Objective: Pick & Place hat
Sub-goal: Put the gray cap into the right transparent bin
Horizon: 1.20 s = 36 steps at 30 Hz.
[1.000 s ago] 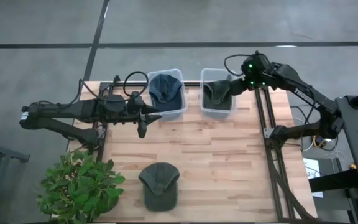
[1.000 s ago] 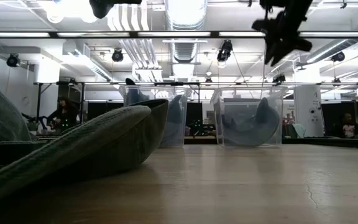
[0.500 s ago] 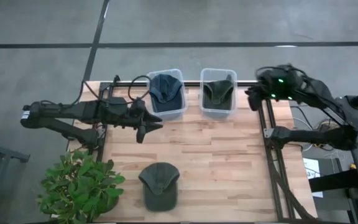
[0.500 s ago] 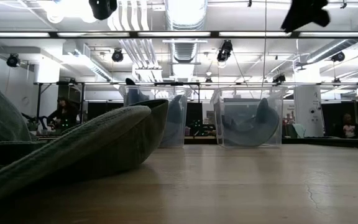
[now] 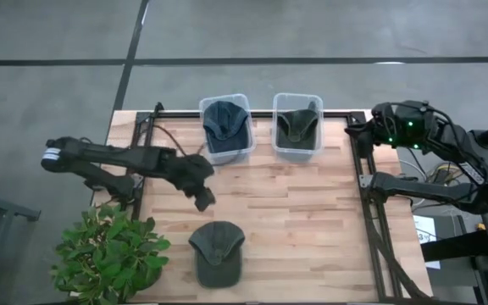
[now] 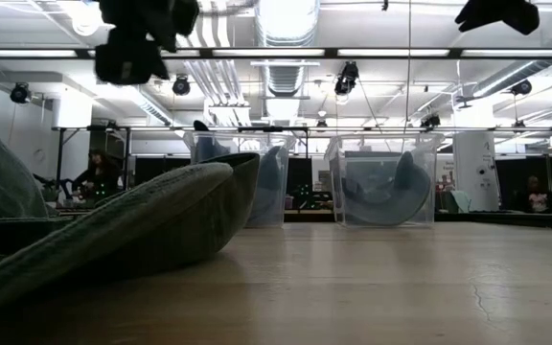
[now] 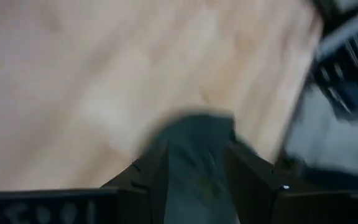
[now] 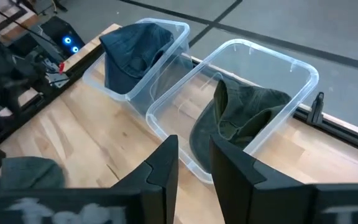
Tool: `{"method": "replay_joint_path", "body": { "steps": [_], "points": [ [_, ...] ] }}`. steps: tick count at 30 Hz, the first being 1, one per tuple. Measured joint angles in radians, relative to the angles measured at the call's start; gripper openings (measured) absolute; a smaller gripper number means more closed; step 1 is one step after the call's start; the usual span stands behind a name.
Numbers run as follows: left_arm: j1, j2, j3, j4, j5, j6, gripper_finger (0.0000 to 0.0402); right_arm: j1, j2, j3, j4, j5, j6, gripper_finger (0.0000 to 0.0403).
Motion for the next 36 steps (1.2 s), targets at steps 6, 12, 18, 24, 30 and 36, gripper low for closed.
{"method": "replay_joint_path", "body": {
  "steps": [6,12,18,24,30,36],
  "points": [
    [-0.009,0.134,0.000,-0.014,0.342,-0.137,0.0142,0.000,0.017,-0.007,0.011,0.000,-0.020,0.0073],
    [-0.049,0.216,0.000,-0.070,0.463,-0.280,0.0142,0.000,0.023,-0.007,0.011,-0.001,-0.025,0.0078],
    [-0.116,0.205,0.000,-0.100,0.438,-0.547,0.0142,0.000,0.020,-0.007,0.011,-0.027,-0.046,0.0086],
    [-0.194,0.194,0.000,-0.101,0.394,-0.814,0.0142,0.000,0.020,-0.007,0.029,-0.028,-0.109,0.0083],
    [-0.263,0.196,0.000,-0.101,0.362,-0.965,0.0142,0.000,0.020,-0.007,0.088,-0.027,-0.167,0.0077],
    [-0.294,0.196,0.000,-0.100,0.326,-1.069,0.0142,0.000,0.020,-0.007,0.124,-0.027,-0.201,0.0085]
  ]
}}
